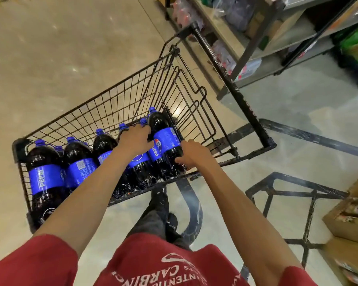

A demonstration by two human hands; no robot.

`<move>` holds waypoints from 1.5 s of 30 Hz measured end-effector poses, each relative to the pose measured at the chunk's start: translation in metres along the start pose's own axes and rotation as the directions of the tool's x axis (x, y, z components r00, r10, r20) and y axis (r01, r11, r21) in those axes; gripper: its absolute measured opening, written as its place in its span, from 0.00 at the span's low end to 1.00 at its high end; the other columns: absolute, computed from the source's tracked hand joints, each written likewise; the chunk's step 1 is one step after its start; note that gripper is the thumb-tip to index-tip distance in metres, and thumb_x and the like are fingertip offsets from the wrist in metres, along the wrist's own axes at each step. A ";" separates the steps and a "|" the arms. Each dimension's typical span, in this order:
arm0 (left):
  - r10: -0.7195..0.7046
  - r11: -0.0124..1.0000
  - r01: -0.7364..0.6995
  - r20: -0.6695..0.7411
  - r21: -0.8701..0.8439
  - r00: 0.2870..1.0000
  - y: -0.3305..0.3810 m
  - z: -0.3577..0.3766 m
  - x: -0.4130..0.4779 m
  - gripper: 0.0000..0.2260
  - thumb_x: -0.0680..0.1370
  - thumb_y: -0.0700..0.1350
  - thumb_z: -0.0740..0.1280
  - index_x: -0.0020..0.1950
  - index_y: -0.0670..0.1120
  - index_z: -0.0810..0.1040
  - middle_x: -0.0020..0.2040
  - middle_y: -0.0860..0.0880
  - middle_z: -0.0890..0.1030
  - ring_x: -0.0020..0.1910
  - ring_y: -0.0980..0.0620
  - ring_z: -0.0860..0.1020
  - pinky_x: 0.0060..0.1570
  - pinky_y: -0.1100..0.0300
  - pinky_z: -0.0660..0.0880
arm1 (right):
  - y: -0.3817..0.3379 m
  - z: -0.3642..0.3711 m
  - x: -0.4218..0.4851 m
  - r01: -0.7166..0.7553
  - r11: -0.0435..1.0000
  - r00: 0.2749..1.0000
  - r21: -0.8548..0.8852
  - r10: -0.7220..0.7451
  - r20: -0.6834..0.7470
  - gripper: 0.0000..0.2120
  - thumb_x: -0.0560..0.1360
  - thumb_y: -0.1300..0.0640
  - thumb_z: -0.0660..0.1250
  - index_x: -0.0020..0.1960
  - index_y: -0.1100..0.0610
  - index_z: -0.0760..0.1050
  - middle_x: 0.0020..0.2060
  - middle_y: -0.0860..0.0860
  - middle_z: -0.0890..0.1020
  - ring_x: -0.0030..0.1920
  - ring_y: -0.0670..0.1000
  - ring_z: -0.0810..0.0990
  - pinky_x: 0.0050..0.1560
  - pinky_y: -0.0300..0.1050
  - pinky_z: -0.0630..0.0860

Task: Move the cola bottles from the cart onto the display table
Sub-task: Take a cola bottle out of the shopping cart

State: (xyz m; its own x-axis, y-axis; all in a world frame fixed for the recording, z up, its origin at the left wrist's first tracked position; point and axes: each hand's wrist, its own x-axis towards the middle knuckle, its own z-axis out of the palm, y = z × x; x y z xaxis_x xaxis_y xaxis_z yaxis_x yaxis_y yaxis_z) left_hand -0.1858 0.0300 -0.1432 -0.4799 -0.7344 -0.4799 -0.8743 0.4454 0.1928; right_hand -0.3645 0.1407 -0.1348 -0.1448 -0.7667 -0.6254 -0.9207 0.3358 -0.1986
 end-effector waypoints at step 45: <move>-0.410 0.003 0.264 0.240 -0.964 0.880 -0.011 0.109 0.133 0.43 0.66 0.46 0.83 0.72 0.49 0.58 0.60 0.53 0.75 0.56 0.60 0.77 0.52 0.67 0.77 | 0.000 0.076 0.122 -0.259 0.801 0.965 0.540 0.201 0.166 0.48 0.56 0.41 0.84 0.69 0.53 0.67 0.58 0.48 0.78 0.56 0.51 0.79 0.56 0.49 0.78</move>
State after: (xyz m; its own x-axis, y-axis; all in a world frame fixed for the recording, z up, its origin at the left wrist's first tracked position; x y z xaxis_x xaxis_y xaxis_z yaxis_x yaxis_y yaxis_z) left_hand -0.2318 -0.0173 -0.3025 -0.0466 -0.7061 -0.7066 -0.1991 -0.6866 0.6993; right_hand -0.3542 0.0886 -0.2687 -0.2646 -0.5821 -0.7689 -0.5038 0.7633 -0.4045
